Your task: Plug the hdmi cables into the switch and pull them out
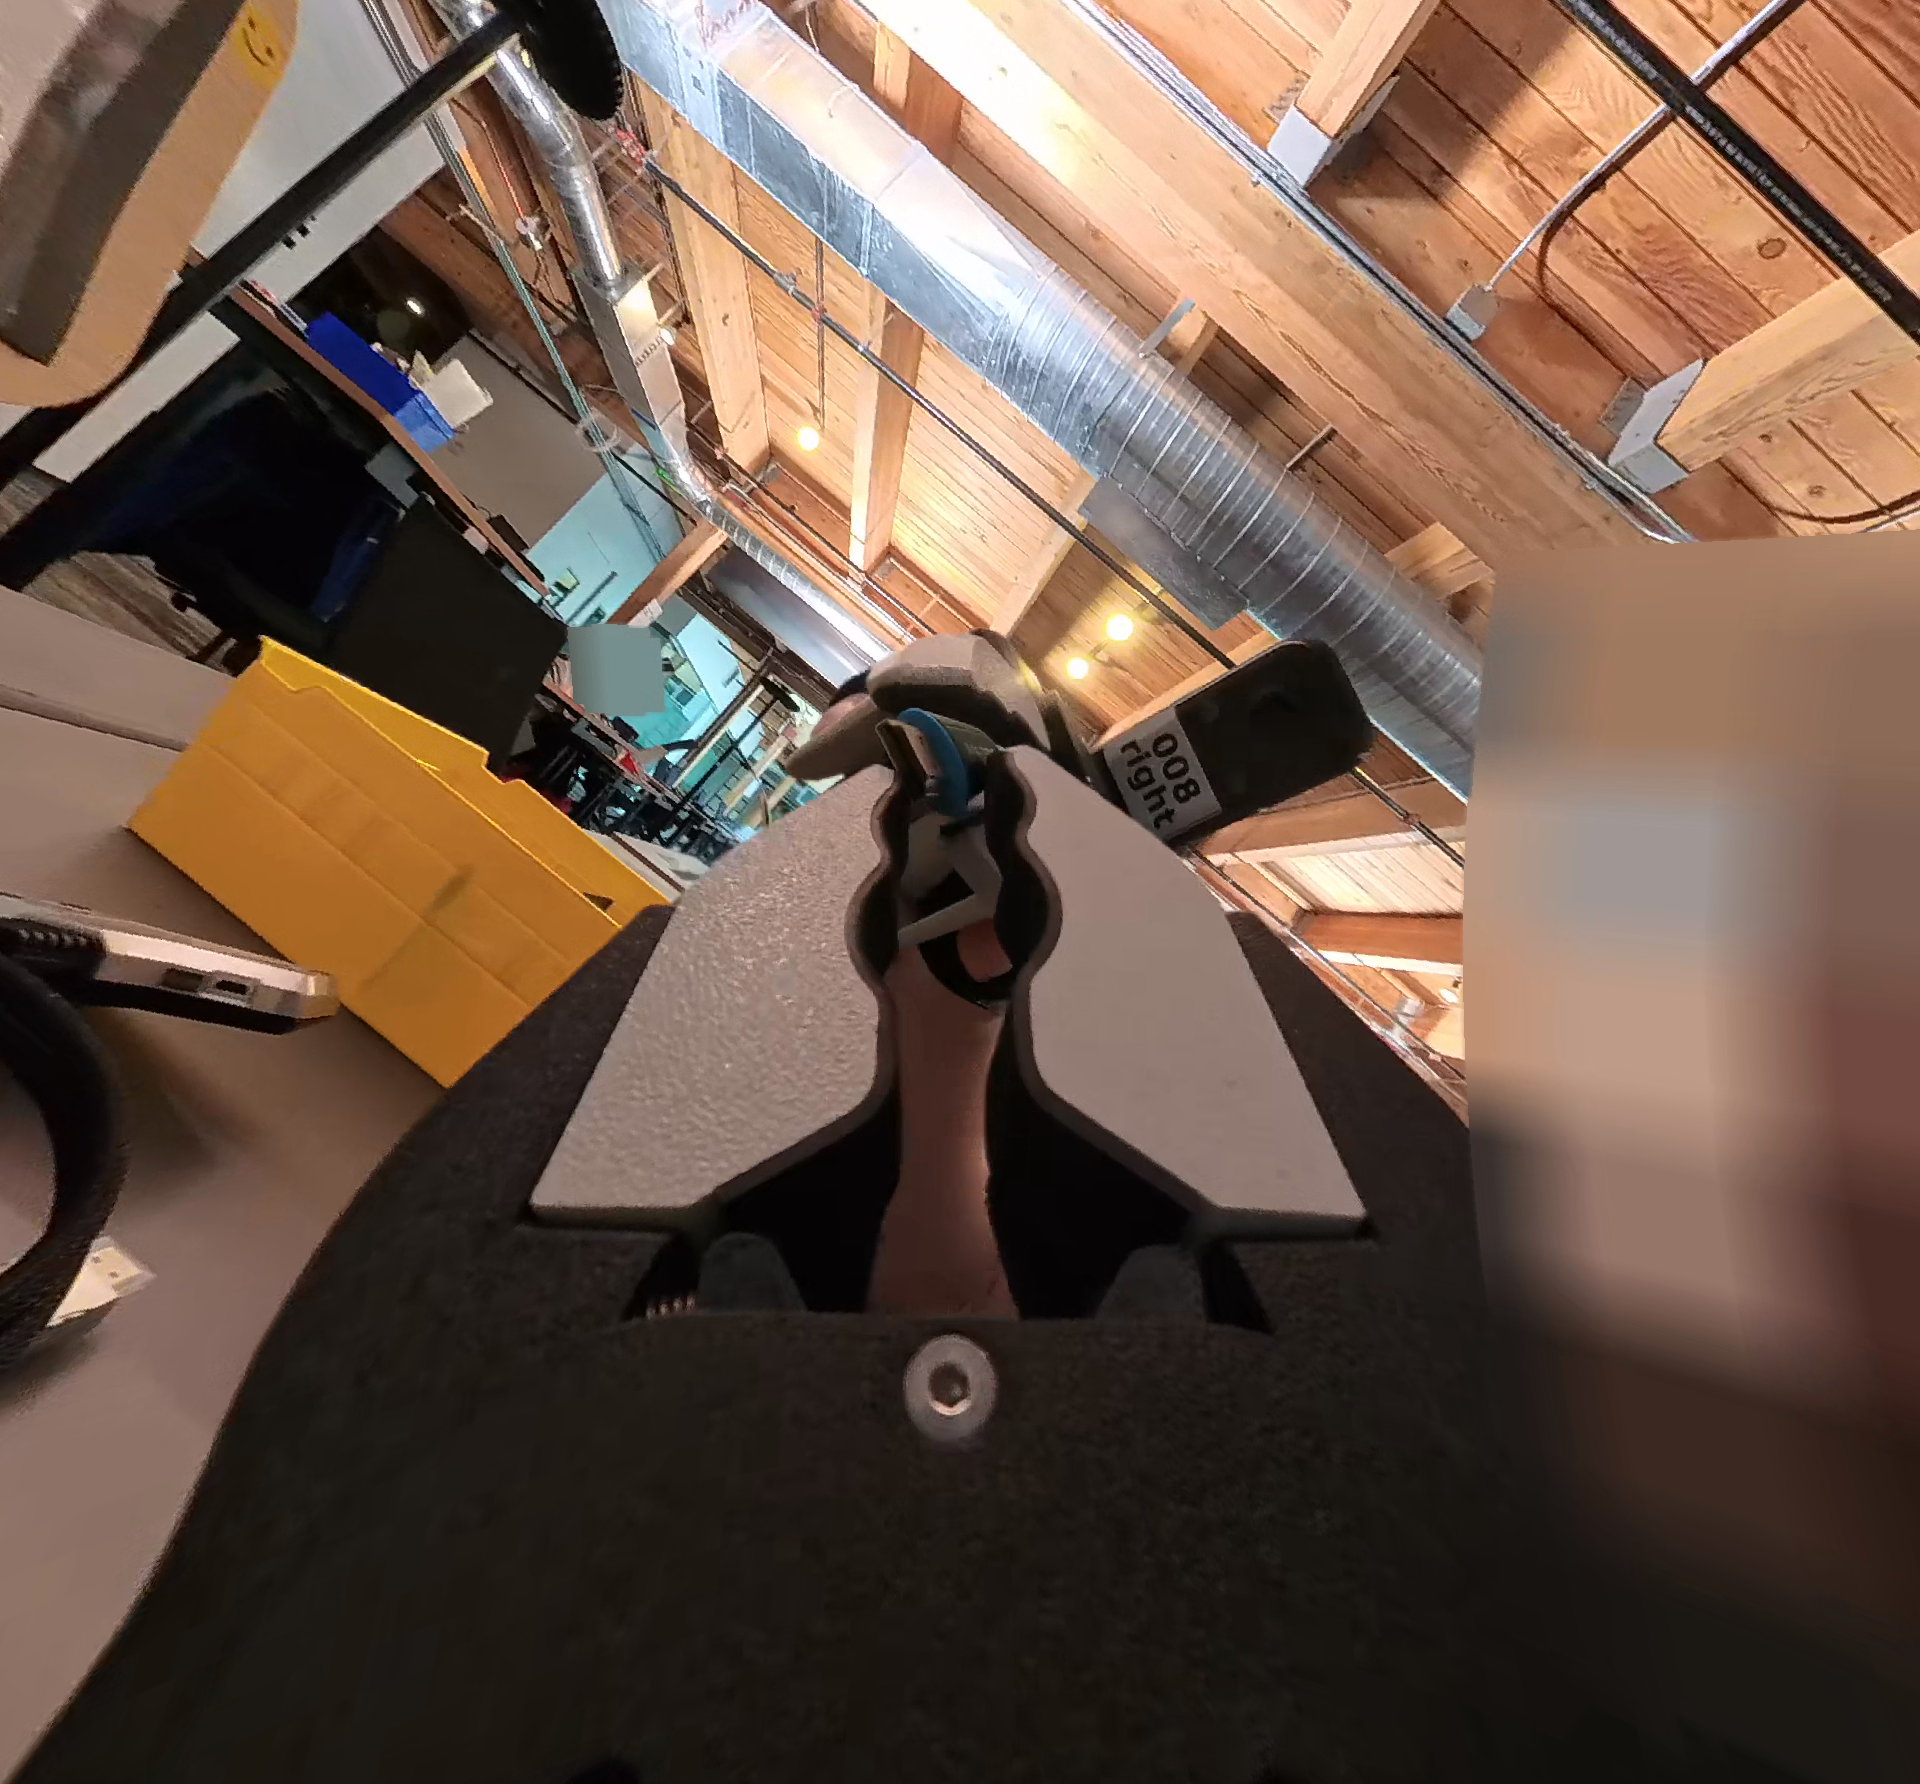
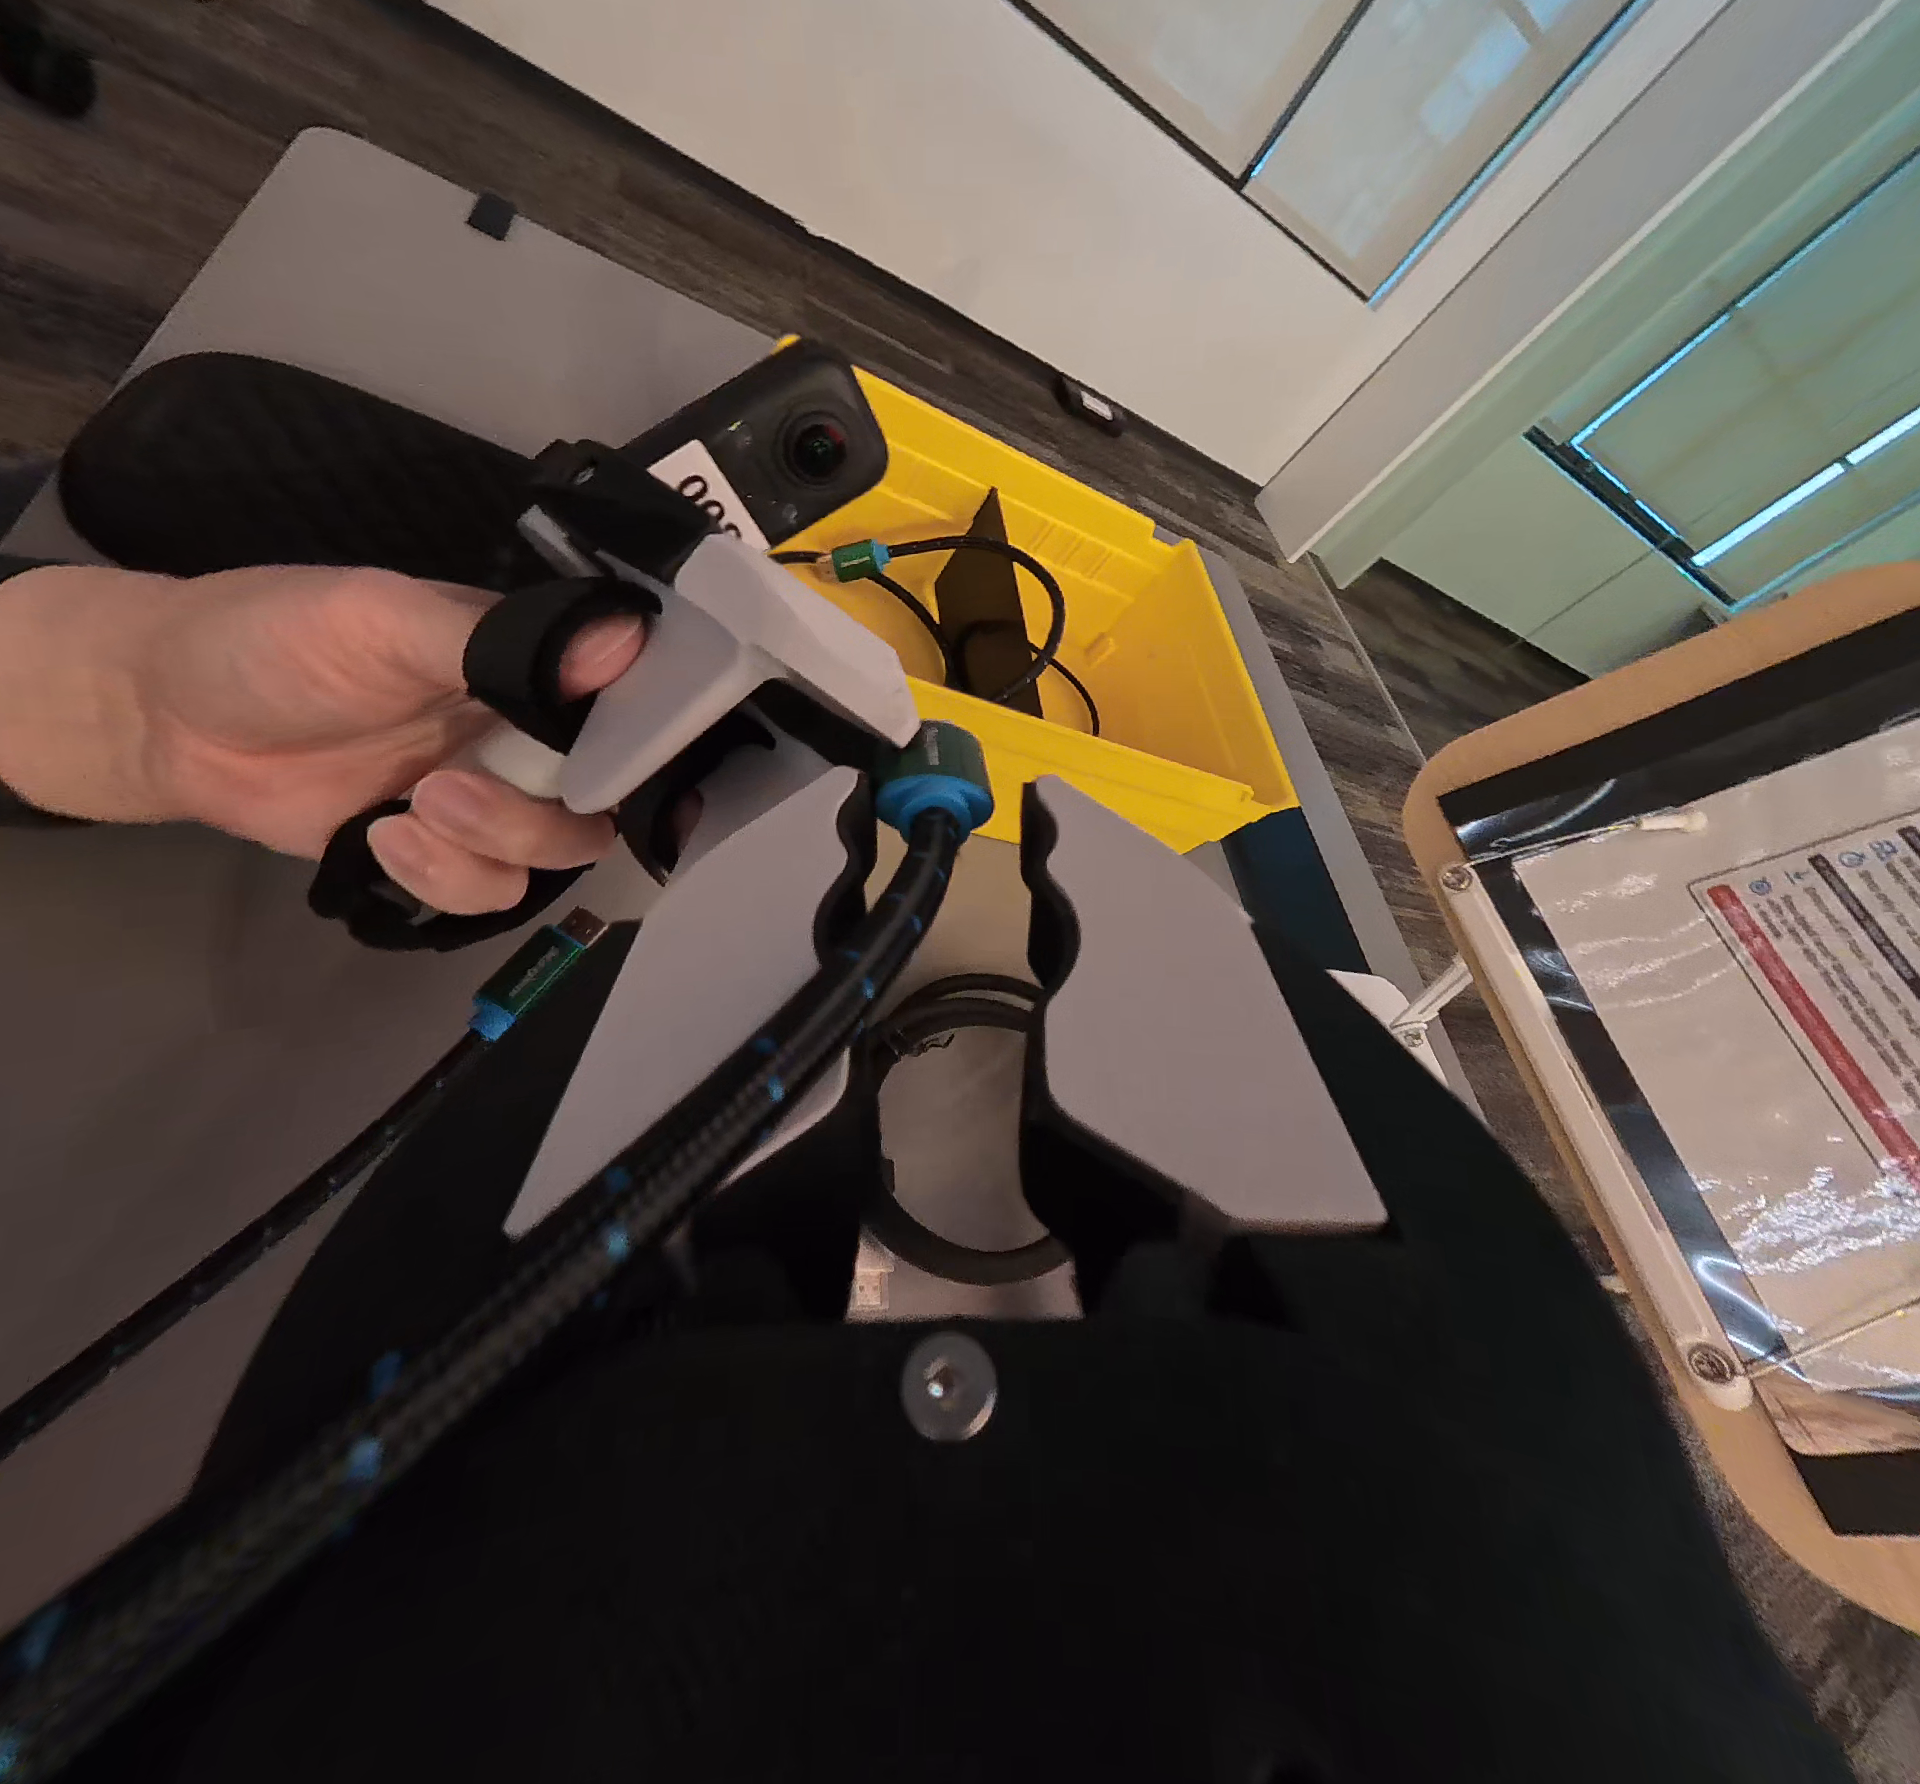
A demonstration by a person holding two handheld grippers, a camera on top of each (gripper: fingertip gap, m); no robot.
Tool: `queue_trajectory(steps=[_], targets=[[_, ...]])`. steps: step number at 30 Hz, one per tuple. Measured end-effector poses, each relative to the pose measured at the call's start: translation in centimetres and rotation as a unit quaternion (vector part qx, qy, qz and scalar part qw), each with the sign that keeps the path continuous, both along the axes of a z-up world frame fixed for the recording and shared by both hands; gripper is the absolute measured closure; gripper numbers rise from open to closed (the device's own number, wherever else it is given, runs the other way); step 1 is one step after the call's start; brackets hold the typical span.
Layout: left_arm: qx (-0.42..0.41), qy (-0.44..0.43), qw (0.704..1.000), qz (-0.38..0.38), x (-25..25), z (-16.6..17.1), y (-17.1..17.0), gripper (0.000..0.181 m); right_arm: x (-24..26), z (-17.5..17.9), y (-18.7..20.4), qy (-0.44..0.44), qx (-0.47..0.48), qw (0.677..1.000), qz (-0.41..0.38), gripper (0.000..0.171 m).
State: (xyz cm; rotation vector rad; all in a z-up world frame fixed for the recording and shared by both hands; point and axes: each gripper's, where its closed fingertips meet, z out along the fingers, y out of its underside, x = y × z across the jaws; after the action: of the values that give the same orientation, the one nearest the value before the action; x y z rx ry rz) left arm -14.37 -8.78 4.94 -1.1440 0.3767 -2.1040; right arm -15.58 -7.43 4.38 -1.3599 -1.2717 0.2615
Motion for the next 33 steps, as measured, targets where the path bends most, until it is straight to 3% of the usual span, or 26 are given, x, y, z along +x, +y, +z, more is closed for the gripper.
queue_trajectory(steps=[33], targets=[[-0.028, -0.013, 0.991, 0.134, -0.9, -1.5, 2.0, 0.169, -0.8, -1.1, 2.0, 0.057, 0.087, 0.986, -0.129, 0.149]])
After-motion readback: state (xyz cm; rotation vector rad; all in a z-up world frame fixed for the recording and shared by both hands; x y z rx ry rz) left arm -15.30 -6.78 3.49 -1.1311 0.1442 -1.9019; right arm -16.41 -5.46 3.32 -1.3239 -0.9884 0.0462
